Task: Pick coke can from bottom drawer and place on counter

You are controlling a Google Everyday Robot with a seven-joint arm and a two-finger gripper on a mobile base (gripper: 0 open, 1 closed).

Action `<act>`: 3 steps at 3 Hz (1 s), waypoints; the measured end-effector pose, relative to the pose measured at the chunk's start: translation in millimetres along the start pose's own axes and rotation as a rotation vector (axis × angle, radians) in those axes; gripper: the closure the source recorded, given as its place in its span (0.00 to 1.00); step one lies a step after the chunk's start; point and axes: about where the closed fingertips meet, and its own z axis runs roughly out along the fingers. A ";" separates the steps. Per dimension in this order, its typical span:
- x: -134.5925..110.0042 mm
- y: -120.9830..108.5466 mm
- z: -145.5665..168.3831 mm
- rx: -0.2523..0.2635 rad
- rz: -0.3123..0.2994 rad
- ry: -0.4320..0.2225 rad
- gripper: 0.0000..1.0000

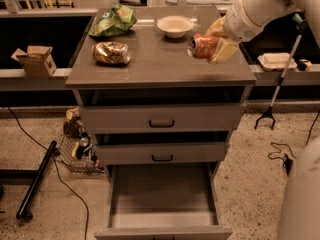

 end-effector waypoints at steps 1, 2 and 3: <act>-0.5 -14.1 27.1 -0.024 0.047 -0.007 1.00; 5.9 -26.0 49.5 -0.038 0.101 -0.008 0.85; 11.4 -36.4 64.0 -0.037 0.148 -0.023 0.62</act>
Offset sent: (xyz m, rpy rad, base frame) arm 0.0794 0.0183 -0.0360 0.0584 0.1253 -0.1203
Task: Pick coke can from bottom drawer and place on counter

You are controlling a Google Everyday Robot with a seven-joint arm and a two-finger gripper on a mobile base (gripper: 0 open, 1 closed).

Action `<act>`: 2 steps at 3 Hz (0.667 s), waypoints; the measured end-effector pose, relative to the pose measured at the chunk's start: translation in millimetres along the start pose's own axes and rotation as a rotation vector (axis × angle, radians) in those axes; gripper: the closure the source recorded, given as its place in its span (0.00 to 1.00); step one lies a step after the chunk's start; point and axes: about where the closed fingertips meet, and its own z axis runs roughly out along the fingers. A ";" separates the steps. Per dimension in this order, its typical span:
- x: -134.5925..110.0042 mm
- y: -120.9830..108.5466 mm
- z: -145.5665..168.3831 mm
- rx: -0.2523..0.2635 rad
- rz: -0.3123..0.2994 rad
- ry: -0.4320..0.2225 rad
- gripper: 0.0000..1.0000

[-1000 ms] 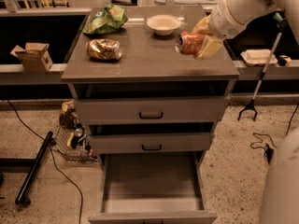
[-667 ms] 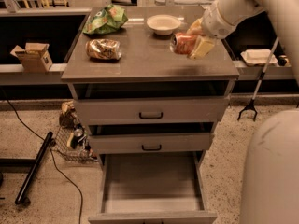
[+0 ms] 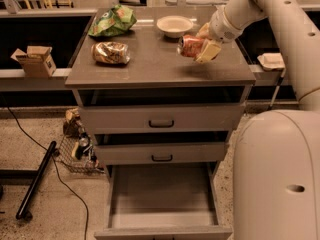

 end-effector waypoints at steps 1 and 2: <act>1.5 -8.0 10.0 0.000 0.031 -0.015 0.39; 2.4 -12.9 16.0 -0.001 0.047 -0.022 0.15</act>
Offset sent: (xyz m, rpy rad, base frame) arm 0.0366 -0.0036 0.0019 0.0482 0.0300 -0.0450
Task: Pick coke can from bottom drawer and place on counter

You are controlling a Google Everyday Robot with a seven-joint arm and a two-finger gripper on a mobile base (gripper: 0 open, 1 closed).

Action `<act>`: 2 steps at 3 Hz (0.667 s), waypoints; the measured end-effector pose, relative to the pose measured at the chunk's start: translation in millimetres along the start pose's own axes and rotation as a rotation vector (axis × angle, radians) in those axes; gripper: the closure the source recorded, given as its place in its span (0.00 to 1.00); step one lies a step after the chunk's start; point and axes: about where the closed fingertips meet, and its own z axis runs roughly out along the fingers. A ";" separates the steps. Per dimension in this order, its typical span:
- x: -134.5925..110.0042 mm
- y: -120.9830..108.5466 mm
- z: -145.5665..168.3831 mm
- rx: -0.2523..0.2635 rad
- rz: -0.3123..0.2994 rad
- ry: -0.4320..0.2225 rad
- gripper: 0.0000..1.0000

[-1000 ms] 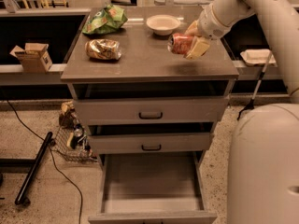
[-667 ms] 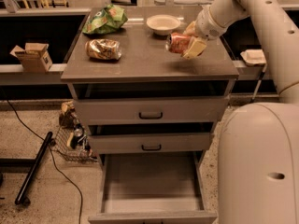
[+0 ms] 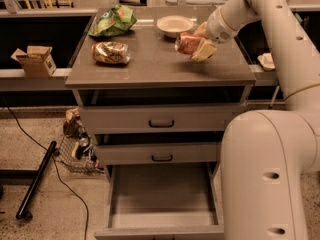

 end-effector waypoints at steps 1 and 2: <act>1.0 -2.5 4.9 -0.005 0.012 -0.005 0.00; 2.1 -3.9 8.1 -0.009 0.019 -0.011 0.00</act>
Offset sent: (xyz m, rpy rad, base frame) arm 0.0195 -0.0096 0.0061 0.0198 0.0231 -0.0105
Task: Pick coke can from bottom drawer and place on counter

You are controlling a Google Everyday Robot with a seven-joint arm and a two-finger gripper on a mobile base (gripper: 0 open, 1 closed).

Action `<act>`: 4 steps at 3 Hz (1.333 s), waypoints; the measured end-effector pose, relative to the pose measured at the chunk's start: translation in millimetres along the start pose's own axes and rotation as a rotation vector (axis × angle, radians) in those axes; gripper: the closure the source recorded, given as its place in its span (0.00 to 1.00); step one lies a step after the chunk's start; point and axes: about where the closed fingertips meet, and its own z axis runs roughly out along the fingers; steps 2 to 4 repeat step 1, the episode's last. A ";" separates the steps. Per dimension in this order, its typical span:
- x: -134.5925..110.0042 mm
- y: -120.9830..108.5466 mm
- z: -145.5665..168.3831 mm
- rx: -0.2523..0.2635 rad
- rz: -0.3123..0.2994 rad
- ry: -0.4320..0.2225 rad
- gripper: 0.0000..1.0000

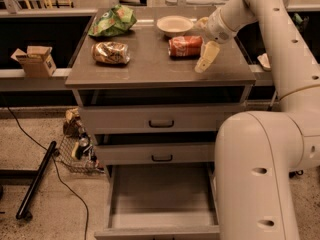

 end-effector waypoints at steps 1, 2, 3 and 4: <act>3.3 -1.4 -3.2 0.007 0.008 -0.014 0.00; 3.3 -1.4 -3.2 0.007 0.008 -0.014 0.00; 3.3 -1.4 -3.2 0.007 0.008 -0.014 0.00; 3.3 -1.4 -3.2 0.007 0.008 -0.014 0.00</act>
Offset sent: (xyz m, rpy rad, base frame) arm 0.0000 0.0000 0.0000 0.0000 0.0000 0.0000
